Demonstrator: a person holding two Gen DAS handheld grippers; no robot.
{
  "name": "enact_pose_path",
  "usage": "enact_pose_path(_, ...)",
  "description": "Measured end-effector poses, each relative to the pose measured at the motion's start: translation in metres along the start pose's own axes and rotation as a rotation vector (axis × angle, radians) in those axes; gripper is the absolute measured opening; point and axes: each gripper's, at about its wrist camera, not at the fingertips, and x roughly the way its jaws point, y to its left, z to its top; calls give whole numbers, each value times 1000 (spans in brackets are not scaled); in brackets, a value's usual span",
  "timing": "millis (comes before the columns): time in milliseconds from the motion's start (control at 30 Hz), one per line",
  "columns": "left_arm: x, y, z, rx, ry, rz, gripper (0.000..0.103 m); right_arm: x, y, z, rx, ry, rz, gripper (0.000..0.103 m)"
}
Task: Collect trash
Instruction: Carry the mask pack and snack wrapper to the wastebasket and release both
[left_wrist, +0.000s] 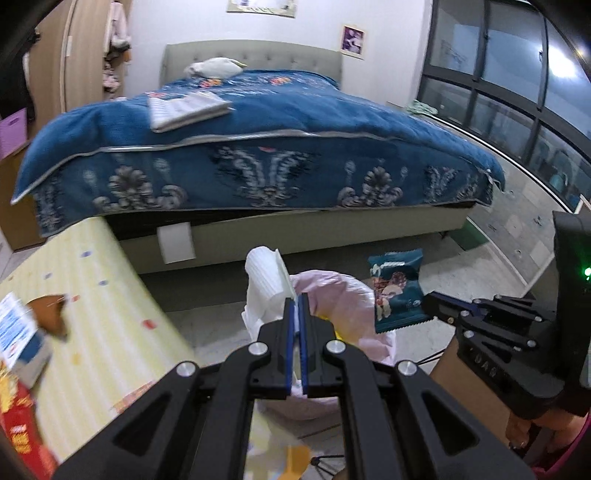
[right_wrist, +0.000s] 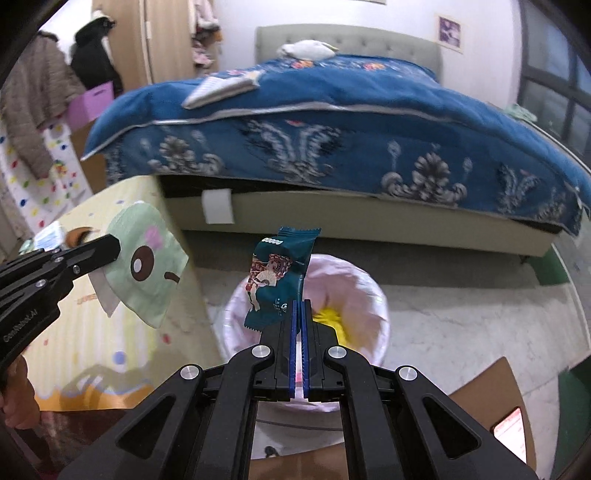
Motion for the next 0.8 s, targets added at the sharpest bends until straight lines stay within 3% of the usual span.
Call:
enact_pose_path(333,53,-20,21,28,41,-72,3,30,-36,8,66,31,0,4)
enact_pose_path(367,54,-20,21,28,41,-76,5,34,-38,9,67,33,5,6)
enact_pose_path(433,59,-19,23,26,50,-80,24,41,-41,11,71,38,0,8)
enact_pose_path(500,60,-17,24,13,51,-82,29,48,-45,10,95,50,2,11)
enact_pose_path(633,51,-7,24,-7,46,-52,32,40,-48,9,113,41,-8,22)
enact_pose_path(800,15,15,13,-39,2,32,32,7,-41,7,115,-20,22,22)
